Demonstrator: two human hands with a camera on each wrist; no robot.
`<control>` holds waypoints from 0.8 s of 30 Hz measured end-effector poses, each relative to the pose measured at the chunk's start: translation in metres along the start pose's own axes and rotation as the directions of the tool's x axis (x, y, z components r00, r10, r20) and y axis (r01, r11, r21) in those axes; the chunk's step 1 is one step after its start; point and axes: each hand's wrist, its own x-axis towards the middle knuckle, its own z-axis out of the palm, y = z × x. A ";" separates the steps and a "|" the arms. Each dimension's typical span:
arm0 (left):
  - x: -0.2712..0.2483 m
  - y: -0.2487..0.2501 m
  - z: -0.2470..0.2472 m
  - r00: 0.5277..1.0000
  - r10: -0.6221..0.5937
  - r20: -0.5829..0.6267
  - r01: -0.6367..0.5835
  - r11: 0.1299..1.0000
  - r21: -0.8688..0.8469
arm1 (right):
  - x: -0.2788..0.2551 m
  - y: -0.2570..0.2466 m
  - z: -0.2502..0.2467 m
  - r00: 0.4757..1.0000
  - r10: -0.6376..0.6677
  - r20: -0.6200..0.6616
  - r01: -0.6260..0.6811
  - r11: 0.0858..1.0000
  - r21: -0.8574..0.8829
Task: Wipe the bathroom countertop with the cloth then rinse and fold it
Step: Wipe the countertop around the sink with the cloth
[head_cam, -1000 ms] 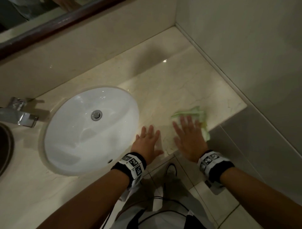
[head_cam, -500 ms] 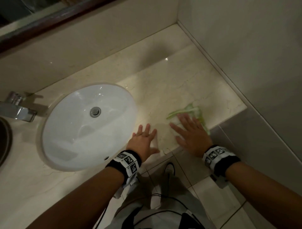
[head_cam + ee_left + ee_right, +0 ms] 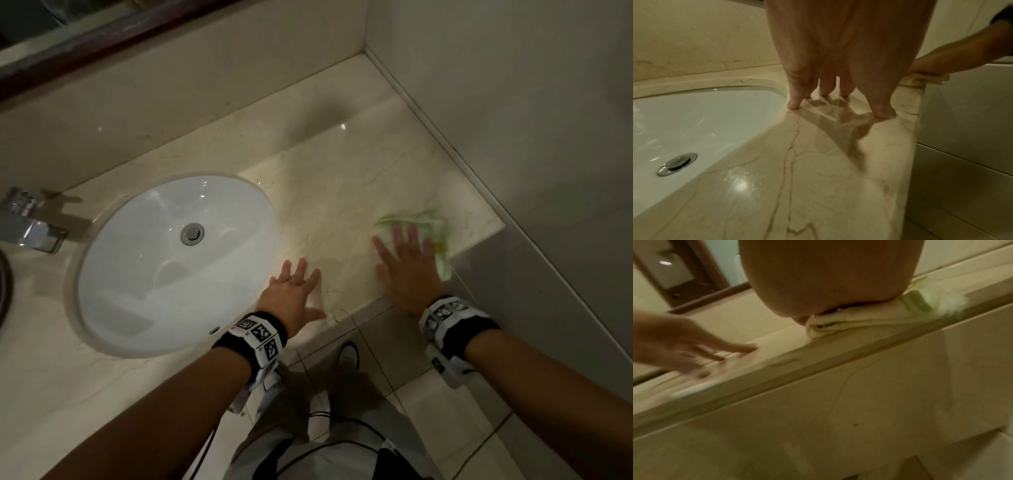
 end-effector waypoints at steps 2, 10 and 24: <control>0.000 0.000 0.000 1.000 0.000 -0.003 0.000 1.000 0.010 | -0.009 -0.028 0.011 0.992 -0.118 -0.049 0.117 0.993 -0.006; 0.000 0.002 -0.002 1.000 -0.009 0.020 0.008 1.000 0.028 | -0.014 -0.018 0.013 0.927 -0.375 -0.024 0.372 0.925 -0.081; 0.001 0.001 0.000 1.000 -0.015 0.027 0.014 0.999 0.053 | 0.008 0.136 -0.029 0.992 0.104 0.066 -0.103 0.995 -0.016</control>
